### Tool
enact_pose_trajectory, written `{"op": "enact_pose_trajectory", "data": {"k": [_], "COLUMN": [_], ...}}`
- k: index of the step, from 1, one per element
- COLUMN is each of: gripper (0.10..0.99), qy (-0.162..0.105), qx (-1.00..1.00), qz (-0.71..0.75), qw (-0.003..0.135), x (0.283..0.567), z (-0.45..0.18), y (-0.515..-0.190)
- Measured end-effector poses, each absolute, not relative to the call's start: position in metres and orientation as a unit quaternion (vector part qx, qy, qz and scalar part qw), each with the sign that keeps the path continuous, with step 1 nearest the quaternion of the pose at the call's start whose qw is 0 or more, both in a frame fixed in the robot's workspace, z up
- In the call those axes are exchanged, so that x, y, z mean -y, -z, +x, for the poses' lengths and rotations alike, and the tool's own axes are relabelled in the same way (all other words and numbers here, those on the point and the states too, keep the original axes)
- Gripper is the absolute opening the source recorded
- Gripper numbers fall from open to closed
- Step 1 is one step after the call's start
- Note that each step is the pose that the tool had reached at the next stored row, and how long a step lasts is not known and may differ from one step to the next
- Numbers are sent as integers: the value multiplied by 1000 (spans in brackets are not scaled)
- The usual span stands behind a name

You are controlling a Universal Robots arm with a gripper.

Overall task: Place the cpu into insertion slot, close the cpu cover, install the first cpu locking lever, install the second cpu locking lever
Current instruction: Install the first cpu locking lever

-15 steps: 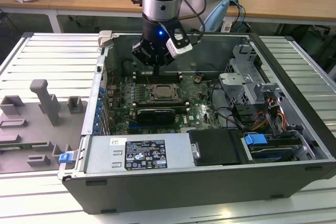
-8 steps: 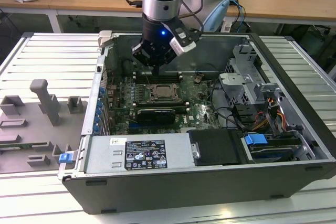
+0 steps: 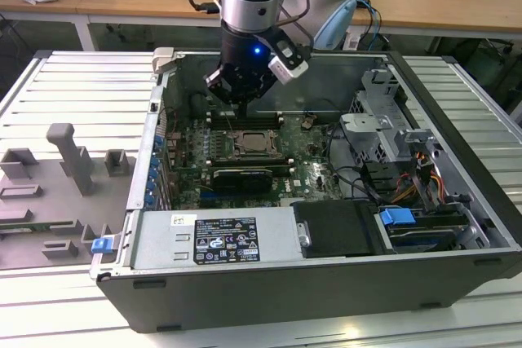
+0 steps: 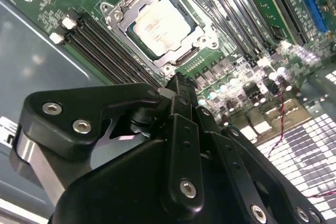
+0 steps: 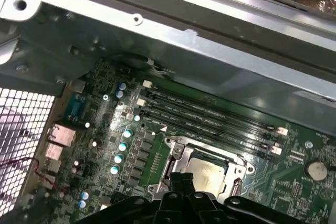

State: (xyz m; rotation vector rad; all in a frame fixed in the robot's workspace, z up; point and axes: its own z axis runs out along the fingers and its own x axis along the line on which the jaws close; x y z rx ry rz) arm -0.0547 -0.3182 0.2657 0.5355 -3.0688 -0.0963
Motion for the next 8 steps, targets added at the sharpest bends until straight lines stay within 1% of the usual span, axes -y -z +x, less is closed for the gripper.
{"op": "enact_pose_trajectory", "data": {"k": [3,8], "gripper": [106,106], "qy": [31,30], "qx": [979,980], "qz": [201,197], "qw": [13,13], "x": [318,318], "z": [-55,-61], "y": [-266,-265]}}
